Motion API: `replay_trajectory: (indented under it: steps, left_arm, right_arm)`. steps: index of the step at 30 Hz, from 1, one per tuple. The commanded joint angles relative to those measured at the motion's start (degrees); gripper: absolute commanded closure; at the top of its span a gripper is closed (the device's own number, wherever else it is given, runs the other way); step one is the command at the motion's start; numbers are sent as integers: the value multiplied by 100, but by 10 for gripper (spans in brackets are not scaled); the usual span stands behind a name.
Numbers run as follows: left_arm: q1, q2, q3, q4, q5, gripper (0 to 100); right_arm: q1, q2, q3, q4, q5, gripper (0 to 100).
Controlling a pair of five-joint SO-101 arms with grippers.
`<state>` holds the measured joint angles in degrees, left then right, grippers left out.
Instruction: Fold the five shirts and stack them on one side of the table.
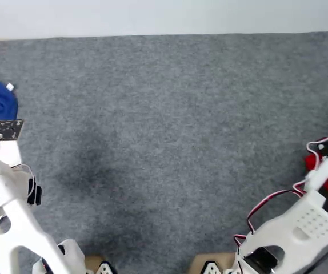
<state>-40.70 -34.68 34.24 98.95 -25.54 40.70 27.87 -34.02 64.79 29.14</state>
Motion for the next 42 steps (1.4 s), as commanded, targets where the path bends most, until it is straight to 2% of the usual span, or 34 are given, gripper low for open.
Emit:
replay_trajectory:
  steps: [1,9,23,31,34,42]
  left_arm:
    - [35,-132,-101,105,-35,924]
    - [35,-132,-66,105,-35,924]
    - [35,-132,-92,105,-35,924]
    - [35,-132,-92,105,-35,924]
    - [35,-132,-84,105,-35,924]
    - [35,-132,-66,105,-44,924]
  right_arm:
    - [286,338,-141,-505,53,794]
    - [409,1833,-149,-1684,62,794]
    - [400,523,-141,-1490,26,794]
    - [400,1807,-141,-2967,105,794]
    - [400,2123,-149,-3081,387,794]
    - [391,1569,-229,-3073,325,794]
